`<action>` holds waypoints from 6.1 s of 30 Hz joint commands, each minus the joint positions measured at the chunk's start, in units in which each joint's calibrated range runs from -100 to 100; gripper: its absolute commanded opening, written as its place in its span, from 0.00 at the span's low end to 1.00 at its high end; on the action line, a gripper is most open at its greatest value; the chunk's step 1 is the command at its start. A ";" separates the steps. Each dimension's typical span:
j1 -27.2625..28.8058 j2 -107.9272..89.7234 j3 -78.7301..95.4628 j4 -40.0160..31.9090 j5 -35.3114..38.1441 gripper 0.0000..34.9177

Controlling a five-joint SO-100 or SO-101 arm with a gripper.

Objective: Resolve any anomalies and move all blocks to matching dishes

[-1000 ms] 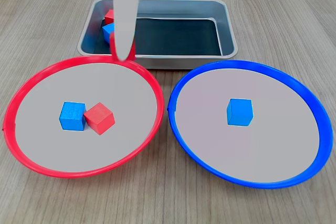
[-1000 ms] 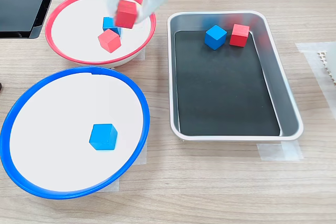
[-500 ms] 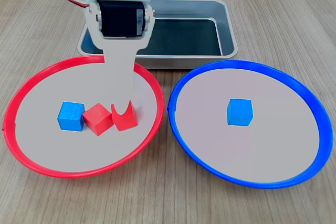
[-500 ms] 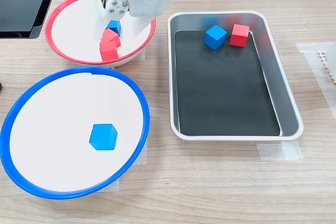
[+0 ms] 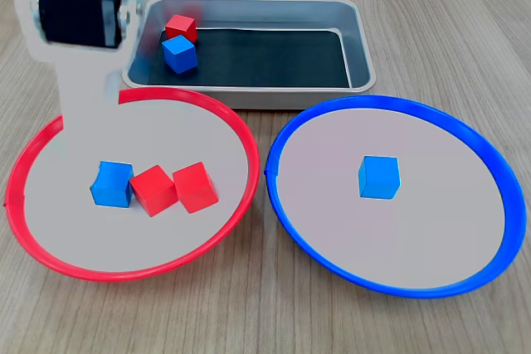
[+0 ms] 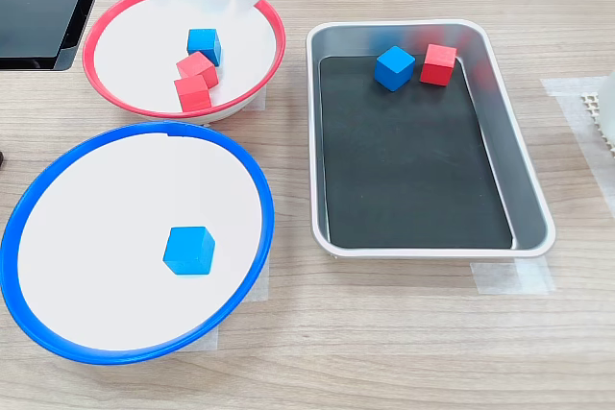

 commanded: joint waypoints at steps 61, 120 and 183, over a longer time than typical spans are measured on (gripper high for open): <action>-22.59 -11.88 -0.94 13.07 0.00 0.61; -28.52 -18.45 9.35 -0.63 -1.81 0.00; 10.82 -57.09 85.27 -10.04 5.47 0.55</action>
